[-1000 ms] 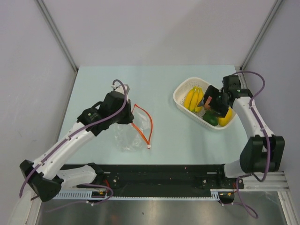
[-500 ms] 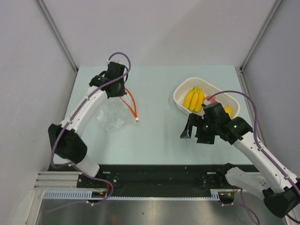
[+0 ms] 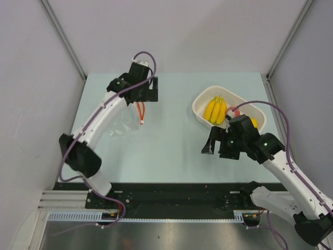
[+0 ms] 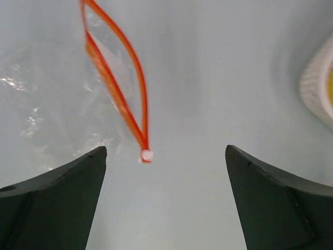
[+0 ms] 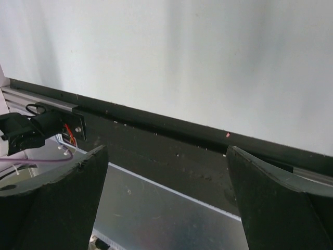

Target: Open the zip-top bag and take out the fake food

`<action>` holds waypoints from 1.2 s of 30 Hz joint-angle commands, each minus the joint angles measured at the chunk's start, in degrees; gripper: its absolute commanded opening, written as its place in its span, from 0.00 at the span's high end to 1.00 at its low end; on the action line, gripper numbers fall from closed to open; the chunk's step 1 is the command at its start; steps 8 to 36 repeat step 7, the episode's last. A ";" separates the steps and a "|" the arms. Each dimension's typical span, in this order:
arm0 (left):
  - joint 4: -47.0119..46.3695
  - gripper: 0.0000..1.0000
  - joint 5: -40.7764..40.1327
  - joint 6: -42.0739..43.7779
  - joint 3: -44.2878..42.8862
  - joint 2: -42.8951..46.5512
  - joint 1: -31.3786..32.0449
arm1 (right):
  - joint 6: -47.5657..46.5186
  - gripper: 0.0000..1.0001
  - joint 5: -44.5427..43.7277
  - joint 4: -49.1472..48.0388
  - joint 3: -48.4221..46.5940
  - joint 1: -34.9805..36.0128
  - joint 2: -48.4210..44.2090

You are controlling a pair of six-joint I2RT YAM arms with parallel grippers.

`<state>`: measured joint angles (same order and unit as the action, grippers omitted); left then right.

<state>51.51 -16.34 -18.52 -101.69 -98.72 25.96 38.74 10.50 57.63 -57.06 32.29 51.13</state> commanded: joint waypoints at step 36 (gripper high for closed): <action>-27.91 0.01 13.79 -22.83 41.80 41.73 24.48 | -3.24 0.00 6.70 -21.83 0.28 0.31 4.59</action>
